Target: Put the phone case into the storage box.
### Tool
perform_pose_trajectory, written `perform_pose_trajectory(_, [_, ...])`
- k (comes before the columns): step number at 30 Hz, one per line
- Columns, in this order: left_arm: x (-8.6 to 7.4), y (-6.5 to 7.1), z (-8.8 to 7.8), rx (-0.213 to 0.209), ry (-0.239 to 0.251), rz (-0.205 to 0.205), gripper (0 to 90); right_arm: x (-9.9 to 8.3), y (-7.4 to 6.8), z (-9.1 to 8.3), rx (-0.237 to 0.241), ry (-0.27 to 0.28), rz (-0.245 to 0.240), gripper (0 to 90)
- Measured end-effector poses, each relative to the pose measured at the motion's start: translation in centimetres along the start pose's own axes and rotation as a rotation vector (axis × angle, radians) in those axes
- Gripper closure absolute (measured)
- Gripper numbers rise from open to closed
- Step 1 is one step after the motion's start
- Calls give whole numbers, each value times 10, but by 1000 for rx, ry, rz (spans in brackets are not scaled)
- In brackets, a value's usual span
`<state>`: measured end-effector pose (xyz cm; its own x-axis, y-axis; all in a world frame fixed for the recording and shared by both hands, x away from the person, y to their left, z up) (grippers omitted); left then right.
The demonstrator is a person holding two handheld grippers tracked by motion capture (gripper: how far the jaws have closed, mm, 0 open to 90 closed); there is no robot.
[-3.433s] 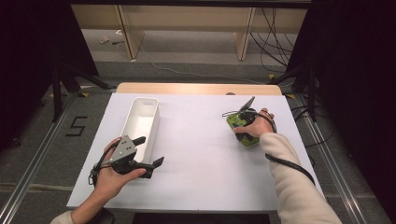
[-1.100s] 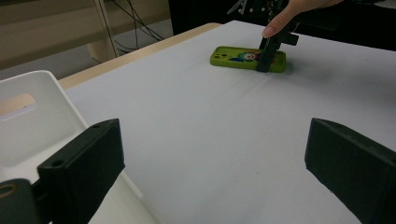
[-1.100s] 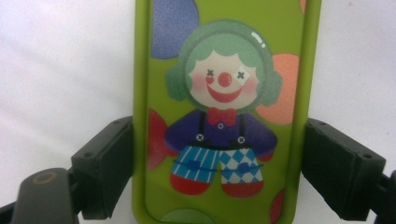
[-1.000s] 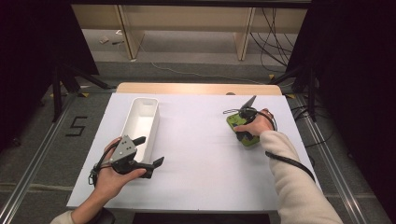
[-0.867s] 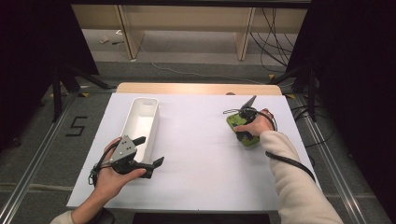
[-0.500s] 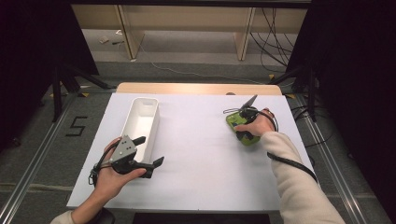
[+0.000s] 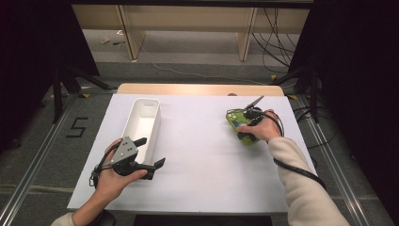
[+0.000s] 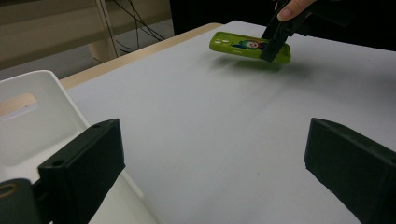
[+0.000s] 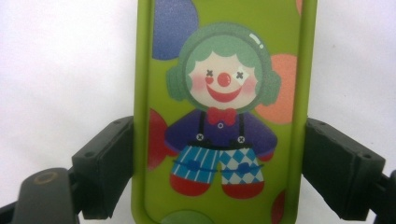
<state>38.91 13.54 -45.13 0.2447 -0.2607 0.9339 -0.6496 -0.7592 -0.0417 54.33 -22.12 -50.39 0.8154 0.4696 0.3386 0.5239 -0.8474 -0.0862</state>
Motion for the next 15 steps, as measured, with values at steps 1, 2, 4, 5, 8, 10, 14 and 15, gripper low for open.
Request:
perform_pose_trajectory(1, [0,0,0,0,0,0,40,0,0,0,0,0,0,167])
perform_pose_trajectory(2, [0,0,0,0,0,1,40,0,0,-1,0,6,-7,167])
perform_pose_trajectory(4, [0,0,0,0,0,1,40,-1,-3,-3,7,23,-9,167])
perform_pose_trajectory(5, [0,0,0,0,0,1,40,-1,-3,-4,8,38,-20,167])
perform_pose_trajectory(8, [0,0,0,0,0,2,40,-4,-7,-8,16,70,-39,167])
perform_pose_trajectory(10, [0,0,0,0,0,1,40,-5,-8,-9,16,71,-37,167])
perform_pose_trajectory(14, [0,0,0,0,0,1,40,-8,-12,-13,24,105,-55,167])
perform_pose_trajectory(15, [0,0,0,0,0,1,40,-8,-12,-13,24,105,-55,167])
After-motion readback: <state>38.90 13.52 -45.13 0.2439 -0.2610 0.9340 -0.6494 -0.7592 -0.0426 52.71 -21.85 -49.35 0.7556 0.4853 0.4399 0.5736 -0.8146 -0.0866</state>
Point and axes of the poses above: each handheld gripper's, and its own axes: z roughly forward along the jaws, x roughly out of its top, y roughly to its right, the point moved 7 cm from there along z, roughly forward along the jaws, and after that the axes turned 5 degrees about x, right-handed, at the moved point
